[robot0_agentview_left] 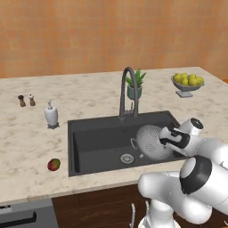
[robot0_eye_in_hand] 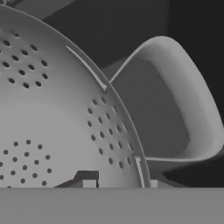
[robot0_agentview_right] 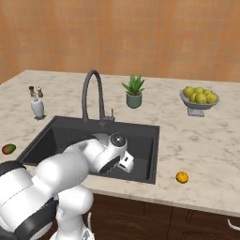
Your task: Put the colander in the sink, put the tangerine, mango in the colander, and turn on the sink faucet and pour water over the colander.
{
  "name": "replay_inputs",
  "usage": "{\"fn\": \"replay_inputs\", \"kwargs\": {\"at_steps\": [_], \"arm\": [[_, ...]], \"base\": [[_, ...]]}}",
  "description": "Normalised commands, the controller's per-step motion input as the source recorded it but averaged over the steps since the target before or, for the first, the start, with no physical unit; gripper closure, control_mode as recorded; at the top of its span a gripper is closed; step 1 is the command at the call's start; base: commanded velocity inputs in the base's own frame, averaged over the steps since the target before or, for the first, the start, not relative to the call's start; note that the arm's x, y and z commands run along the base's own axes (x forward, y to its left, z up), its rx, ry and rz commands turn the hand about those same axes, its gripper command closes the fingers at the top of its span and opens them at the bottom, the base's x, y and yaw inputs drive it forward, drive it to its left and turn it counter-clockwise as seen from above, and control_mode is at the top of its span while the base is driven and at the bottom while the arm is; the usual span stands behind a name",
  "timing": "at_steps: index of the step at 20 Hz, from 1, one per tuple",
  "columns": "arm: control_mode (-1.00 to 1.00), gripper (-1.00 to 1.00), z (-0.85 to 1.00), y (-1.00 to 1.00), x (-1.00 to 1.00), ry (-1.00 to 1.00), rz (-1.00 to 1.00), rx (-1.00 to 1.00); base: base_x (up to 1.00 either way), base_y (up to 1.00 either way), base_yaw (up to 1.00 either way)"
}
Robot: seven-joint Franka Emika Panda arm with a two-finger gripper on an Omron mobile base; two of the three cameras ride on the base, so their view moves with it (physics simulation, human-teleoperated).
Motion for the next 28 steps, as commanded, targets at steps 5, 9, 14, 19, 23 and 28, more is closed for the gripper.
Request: {"fn": "replay_inputs", "kwargs": {"at_steps": [5,9,14,19,23,28], "arm": [[-1.0,1.0,-0.27,0.05,0.43,0.24,0.02,0.01],[-1.0,1.0,-0.31,0.12,0.34,0.17,0.02,0.0],[-1.0,1.0,-0.39,0.16,0.0,-0.02,0.06,0.0],[-1.0,1.0,-0.39,0.15,0.02,-0.02,0.06,0.0],[-1.0,1.0,-0.43,0.09,0.05,0.0,0.04,0.0],[-1.0,1.0,-0.46,0.09,0.01,0.0,0.04,0.0]], "base": [[0.0,0.0,0.0],[0.0,0.0,0.0],[0.0,0.0,0.0],[0.0,0.0,0.0],[0.0,0.0,0.0],[0.0,0.0,0.0]]}}
